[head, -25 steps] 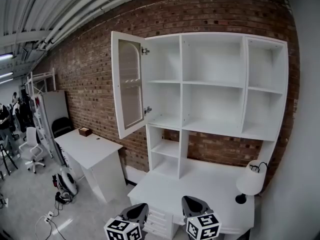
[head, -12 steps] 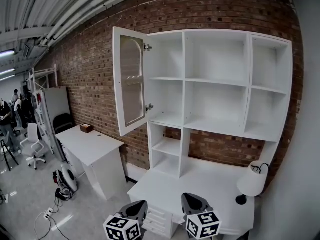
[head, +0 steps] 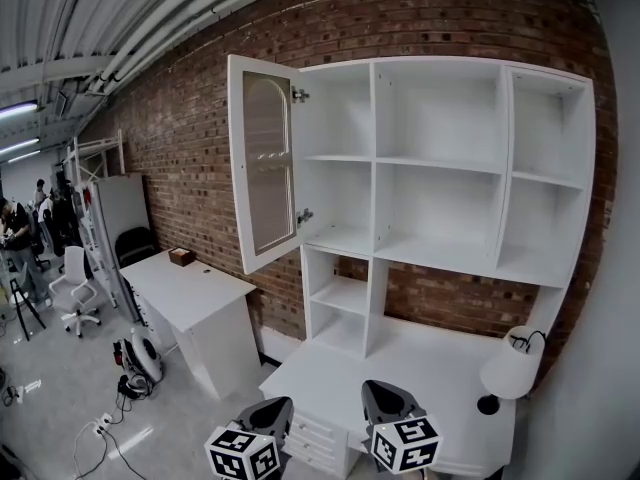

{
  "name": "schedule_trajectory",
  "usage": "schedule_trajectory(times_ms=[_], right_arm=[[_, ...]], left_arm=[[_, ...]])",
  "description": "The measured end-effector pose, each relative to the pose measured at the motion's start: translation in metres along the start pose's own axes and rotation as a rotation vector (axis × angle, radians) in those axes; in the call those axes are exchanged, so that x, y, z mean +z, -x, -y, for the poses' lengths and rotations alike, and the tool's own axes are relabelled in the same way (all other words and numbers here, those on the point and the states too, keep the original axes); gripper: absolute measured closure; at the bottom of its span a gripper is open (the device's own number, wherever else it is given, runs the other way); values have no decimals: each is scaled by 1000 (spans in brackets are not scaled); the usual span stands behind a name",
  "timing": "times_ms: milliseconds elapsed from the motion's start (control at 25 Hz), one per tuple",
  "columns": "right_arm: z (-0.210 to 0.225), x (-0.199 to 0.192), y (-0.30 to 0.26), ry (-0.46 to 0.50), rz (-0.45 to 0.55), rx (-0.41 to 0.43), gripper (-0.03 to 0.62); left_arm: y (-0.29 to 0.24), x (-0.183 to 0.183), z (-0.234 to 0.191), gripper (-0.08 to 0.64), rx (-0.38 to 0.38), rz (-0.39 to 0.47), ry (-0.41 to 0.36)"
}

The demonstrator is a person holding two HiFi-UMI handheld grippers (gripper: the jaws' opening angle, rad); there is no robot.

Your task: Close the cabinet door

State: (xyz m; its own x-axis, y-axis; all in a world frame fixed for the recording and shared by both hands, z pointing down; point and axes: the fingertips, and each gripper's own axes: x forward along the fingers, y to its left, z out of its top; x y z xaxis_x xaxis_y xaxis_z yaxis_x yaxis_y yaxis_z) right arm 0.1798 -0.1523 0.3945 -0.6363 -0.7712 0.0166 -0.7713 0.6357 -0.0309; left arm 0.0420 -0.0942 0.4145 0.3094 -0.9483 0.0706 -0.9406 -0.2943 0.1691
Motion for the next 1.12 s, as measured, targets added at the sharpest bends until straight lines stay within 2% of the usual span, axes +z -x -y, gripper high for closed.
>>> schedule_trajectory(times_ms=[320, 640, 1120], right_arm=[[11, -6, -21, -10, -14, -3, 566], [11, -9, -65, -18, -34, -31, 566], [-22, -5, -171, -22, -22, -44, 566]], left_arm=[[-22, -6, -18, 552, 4, -14, 9], [-51, -5, -67, 553, -22, -16, 18], [-86, 14, -162, 554, -54, -10, 20]])
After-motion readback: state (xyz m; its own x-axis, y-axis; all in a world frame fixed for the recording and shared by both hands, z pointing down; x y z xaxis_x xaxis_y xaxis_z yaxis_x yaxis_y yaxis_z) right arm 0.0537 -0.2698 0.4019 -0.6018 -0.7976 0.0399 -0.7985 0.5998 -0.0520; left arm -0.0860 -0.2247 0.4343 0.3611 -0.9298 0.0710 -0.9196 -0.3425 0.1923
